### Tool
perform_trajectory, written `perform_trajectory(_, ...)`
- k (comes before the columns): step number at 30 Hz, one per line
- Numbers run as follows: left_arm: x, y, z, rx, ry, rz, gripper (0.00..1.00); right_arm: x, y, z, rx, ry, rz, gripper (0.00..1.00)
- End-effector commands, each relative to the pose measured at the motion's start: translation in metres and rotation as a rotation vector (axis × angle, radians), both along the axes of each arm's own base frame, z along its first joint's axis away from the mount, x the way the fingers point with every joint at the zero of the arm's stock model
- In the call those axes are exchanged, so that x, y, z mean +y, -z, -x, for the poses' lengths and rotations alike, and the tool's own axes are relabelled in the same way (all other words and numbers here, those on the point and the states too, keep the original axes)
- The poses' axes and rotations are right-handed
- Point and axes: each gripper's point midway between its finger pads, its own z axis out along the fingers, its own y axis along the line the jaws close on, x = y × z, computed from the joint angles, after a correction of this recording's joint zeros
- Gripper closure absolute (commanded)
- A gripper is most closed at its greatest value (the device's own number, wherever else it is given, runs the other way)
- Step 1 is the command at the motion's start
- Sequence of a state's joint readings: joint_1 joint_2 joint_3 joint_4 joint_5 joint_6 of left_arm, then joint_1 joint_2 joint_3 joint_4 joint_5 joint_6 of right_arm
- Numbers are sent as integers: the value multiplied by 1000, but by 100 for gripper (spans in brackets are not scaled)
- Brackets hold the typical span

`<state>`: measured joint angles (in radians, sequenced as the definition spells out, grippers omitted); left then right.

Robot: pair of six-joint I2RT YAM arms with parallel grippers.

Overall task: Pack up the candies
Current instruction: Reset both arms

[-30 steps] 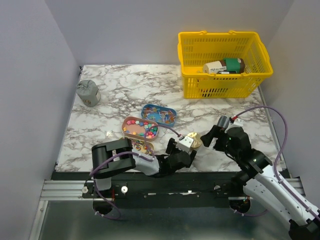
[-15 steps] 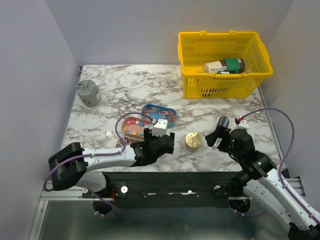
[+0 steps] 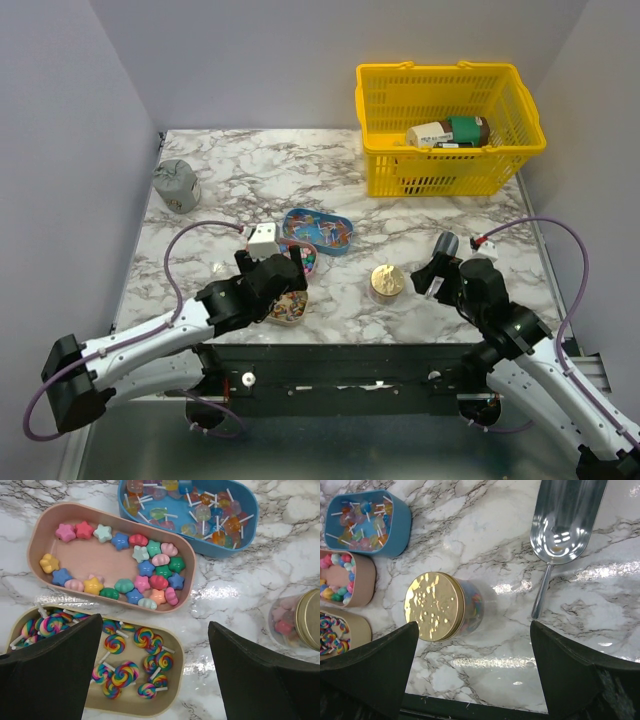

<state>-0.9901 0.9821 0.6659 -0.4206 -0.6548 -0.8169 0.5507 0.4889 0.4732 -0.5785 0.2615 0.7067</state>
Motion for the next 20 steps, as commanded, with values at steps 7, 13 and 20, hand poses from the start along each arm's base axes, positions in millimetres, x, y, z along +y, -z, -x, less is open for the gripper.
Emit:
perform_trajectory(7, 41, -1, 19, -25, -45, 27, 1, -5, 4, 1, -6, 23, 10, 0)
perform_trajectory(13, 45, 7, 22, -13, -47, 14, 1, -5, 5, 1, -1, 24, 14, 0)
perform_trajectory(20, 45, -1, 23, -53, -42, 70, 1, -4, 5, 1, 4, 17, 16, 0)
